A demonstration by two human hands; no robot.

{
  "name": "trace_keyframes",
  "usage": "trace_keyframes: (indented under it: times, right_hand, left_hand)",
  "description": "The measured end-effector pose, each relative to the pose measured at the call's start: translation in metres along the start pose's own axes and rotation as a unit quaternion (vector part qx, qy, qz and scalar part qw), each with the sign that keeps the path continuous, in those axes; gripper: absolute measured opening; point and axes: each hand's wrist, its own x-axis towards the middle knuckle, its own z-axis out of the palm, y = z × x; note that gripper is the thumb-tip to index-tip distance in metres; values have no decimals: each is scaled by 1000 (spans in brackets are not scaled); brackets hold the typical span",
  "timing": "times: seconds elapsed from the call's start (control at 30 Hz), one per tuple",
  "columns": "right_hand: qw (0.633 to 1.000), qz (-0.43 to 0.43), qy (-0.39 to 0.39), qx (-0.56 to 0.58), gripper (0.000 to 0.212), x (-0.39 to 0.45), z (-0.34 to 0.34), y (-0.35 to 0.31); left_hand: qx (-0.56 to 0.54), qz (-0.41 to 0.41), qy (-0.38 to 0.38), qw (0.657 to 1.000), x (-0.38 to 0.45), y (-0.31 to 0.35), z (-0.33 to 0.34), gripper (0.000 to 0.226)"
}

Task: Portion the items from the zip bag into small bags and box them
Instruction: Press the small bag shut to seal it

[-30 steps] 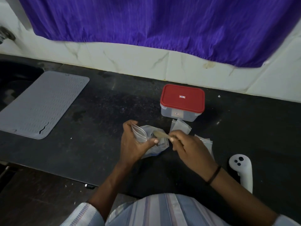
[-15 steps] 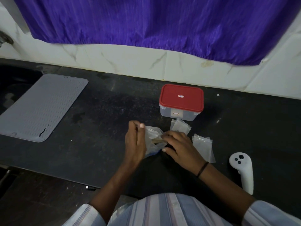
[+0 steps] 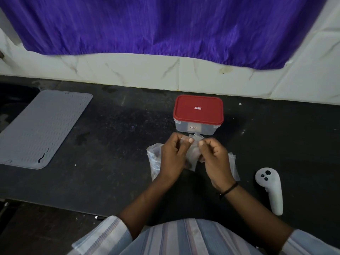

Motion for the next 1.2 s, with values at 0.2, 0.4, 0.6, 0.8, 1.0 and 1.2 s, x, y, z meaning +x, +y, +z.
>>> trace_keyframes:
  times: [0.2,0.4,0.6,0.8,1.0,1.2]
  right_hand:
    - [986,-22,153,-59,22,39,-17,16]
    - [967,-9,182,-176,28,68,-32,45]
    - [938,67,107,-323,24,79,-36,64]
    - [891,98,61,-438,17,82,-36,70]
    - [902,41,94,-420,7,72,-47,62]
    - [842,38,66,-533,20,26,-88,63]
  left_hand:
    - [23,-43,-53,997,43,-20,28,27]
    - [95,-116,-35,988,73,-43,53,32]
    - [268,-143,-50,951,86,-56,53,49]
    - [346,-173,-75,919,90,-60,48,33]
    - [376,-170,-82,907,93,-56,46,45]
    - [364,-89,-63,925,83,-59,41,40]
